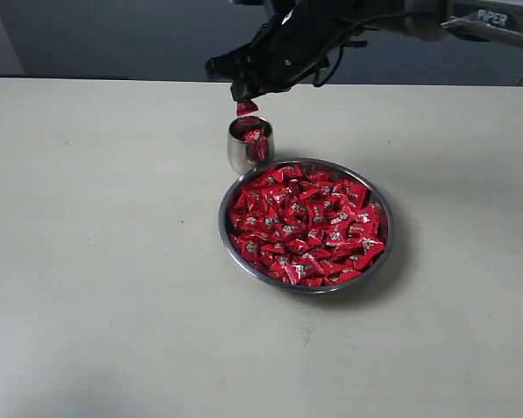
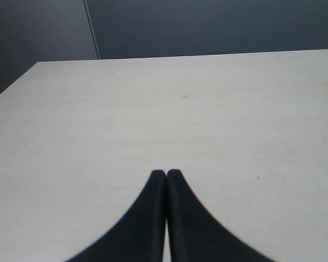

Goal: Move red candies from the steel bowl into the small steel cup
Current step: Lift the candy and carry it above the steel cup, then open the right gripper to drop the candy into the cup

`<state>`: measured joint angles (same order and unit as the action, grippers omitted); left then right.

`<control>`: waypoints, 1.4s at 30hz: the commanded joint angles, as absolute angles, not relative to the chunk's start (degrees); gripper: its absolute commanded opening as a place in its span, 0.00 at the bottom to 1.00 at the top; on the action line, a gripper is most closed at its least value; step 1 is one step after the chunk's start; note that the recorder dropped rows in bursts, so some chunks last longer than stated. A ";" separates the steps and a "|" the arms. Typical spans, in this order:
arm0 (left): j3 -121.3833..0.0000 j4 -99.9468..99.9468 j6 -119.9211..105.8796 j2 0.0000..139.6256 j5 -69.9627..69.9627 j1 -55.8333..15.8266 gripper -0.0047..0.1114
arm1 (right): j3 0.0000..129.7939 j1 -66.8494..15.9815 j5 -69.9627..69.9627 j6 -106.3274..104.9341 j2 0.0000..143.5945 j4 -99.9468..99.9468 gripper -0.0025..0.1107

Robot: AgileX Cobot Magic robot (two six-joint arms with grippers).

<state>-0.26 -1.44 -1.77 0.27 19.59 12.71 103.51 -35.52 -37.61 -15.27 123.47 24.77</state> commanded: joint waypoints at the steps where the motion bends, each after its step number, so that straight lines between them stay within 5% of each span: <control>1: 0.00 -1.57 -1.68 0.00 19.14 12.44 0.04 | 106.00 -36.37 -35.64 -15.34 125.39 23.18 0.16; 37: 0.00 -1.57 -1.68 0.00 19.14 12.44 0.04 | 106.60 -36.66 -30.44 -9.08 128.88 13.59 0.17; 42: 0.00 -1.57 -1.68 0.00 19.14 12.44 0.04 | 106.60 -36.66 -30.66 -9.25 128.88 14.80 0.42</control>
